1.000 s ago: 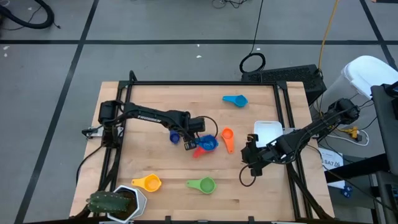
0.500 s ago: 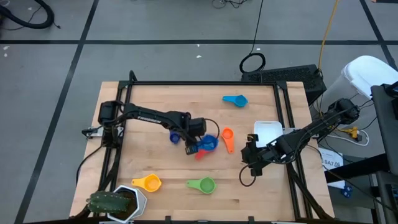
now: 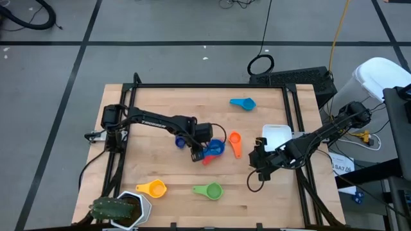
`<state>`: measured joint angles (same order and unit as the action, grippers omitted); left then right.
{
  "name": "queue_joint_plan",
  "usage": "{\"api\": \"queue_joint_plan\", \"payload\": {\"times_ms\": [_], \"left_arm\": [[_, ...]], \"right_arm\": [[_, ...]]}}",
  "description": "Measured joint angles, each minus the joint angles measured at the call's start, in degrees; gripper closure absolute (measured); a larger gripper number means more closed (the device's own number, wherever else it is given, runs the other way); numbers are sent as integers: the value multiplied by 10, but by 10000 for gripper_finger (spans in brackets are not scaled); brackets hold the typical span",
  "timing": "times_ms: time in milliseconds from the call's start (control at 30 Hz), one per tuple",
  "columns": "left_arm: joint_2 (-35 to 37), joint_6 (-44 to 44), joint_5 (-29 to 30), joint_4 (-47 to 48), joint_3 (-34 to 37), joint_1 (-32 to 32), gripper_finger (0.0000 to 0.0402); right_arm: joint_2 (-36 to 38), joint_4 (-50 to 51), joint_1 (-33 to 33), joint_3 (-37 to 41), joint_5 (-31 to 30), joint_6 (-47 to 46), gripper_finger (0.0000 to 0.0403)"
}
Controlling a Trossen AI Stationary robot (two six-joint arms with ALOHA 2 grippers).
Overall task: Nest measuring cups in basket
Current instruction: Stack the blue measuring cup on top of the red measuring cup
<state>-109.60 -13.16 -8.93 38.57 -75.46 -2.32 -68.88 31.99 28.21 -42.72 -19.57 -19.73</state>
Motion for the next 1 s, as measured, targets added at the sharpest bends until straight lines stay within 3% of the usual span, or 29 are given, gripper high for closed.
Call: {"api": "queue_joint_plan", "payload": {"times_ms": [267,400,600,1000], "left_arm": [[0,-20,41,20,0,6,309],[0,-4,-35,-3,0,7,309],[0,-9,-13,-3,0,10,309],[2,2,-49,-24,0,11,309]], "right_arm": [[0,3,0,0,-1,0,193],[0,5,0,0,-1,-2,193],[0,5,0,0,-1,-2,193],[0,13,0,0,-2,-2,193]]}}
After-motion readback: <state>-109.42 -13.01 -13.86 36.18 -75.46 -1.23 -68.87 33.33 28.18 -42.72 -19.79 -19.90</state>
